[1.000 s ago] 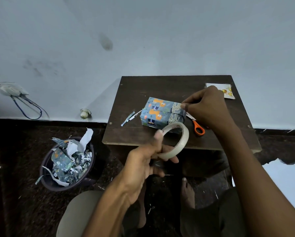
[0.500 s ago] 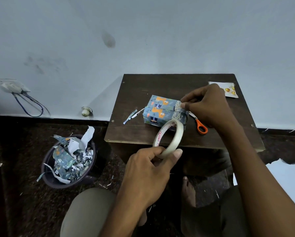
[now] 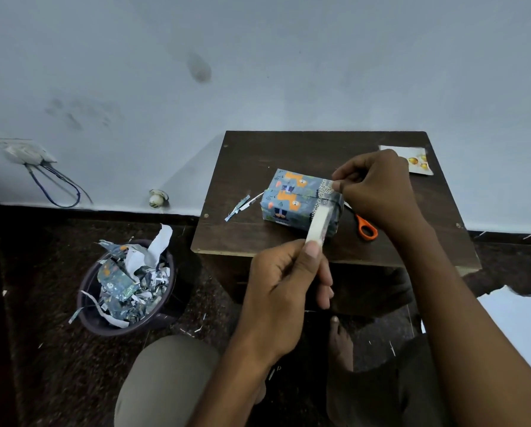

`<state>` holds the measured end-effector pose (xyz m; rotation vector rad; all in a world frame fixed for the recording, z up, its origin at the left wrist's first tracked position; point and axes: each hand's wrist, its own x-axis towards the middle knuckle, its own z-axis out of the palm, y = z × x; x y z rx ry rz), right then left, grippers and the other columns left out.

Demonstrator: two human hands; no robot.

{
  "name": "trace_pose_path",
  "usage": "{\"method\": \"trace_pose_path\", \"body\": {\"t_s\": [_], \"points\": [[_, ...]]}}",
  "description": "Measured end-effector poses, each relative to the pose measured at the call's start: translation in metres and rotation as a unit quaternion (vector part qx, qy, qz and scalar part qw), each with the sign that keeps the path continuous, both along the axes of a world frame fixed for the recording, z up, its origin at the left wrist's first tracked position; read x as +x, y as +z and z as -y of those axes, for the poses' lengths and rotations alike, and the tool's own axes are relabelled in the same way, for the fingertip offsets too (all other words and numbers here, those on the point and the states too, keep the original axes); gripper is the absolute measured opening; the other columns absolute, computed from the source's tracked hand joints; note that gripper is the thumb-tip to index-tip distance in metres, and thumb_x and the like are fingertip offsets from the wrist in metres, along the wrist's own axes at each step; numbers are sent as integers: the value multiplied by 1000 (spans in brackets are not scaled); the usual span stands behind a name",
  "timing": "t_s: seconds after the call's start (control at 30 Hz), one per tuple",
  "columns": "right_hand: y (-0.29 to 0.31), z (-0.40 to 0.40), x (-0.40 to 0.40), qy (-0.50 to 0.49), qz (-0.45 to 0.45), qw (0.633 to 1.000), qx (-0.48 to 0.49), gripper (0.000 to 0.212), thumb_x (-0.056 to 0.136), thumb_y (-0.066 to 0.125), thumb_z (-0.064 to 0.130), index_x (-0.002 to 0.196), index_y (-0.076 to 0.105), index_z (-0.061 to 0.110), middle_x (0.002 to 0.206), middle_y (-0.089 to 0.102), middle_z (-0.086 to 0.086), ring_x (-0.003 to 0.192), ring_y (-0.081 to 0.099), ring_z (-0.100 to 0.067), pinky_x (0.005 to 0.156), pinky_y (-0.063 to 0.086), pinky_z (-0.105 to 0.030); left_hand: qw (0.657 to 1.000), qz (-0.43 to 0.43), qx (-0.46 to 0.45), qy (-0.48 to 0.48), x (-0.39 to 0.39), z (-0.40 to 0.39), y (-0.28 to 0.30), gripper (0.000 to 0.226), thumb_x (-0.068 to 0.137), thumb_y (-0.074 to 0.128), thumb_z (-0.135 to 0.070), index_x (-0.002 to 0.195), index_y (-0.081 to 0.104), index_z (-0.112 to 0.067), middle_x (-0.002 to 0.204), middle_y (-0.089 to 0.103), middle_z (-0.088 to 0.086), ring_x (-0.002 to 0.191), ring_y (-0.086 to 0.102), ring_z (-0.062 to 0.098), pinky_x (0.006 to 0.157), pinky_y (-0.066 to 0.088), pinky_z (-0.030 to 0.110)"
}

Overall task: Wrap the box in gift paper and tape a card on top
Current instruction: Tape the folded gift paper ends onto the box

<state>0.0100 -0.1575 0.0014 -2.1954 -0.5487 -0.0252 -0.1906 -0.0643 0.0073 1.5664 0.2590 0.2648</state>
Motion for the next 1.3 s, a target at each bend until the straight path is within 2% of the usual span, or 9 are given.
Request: {"method": "trace_pose_path", "body": {"t_s": [0.1,0.3,0.43,0.63,0.77,0.83,0.93,1.13,1.3], "points": [[-6,-1,3,-12,25,1000,4,13,77,76,0,85,79,9,60,62,14,54,57,14,56,41,-2,1000,-10,-29,3,3,10,-3,49,97,49,-47,66,63,-11,45,51,5,44,48,23,54,42,34],[-13,-4,5,-14,32,999,3,16,74,82,5,83,74,15,58,61,14,56,58,9,58,36,-2,999,-11,-34,35,8,13,-5,50,97,49,-41,62,63,-7,40,46,5,38,39,15,47,35,23],[-19,-2,10,-39,-3,999,17,19,74,88,14,83,72,18,63,65,3,57,56,-1,58,39,-12,998,-24,-43,44,9,12,-8,50,95,50,-43,60,63,-10,40,46,6,38,39,14,44,34,23],[-25,-3,11,-35,-58,997,36,11,81,84,15,77,74,17,58,63,4,47,52,3,49,39,-5,997,-45,-30,60,12,14,-13,51,93,51,-45,60,63,-7,42,50,8,39,43,16,45,37,24],[-30,-6,6,-63,-47,996,40,14,88,77,19,75,72,19,57,61,6,49,51,-1,55,43,-14,996,-61,-21,60,15,16,-17,53,103,54,-39,63,64,-6,43,53,8,40,47,16,48,41,27],[-31,-6,0,-62,-38,997,37,19,95,70,27,79,72,18,64,65,7,57,56,-4,61,45,-24,995,-75,-22,64,17,17,-17,51,104,53,-35,64,63,-5,44,54,8,41,47,17,48,41,27],[-28,-3,-6,-48,-66,995,49,27,95,67,44,90,75,18,79,69,7,74,63,-3,63,46,-21,993,-83,-40,72,22,17,-18,50,104,52,-34,64,63,-7,44,53,7,40,46,17,47,41,26],[-35,-7,-8,-83,-147,983,73,27,83,81,35,106,72,23,101,67,0,87,66,-8,56,44,-14,993,-81,-51,76,22,18,-18,50,105,51,-33,63,63,-8,45,53,7,41,46,16,48,42,26],[-38,-2,-10,-60,-185,977,93,34,85,78,42,111,69,23,106,71,-4,90,71,-15,71,59,-31,992,-81,-49,80,21,18,-18,50,105,51,-33,64,63,-5,45,53,7,41,46,15,48,41,23]]}}
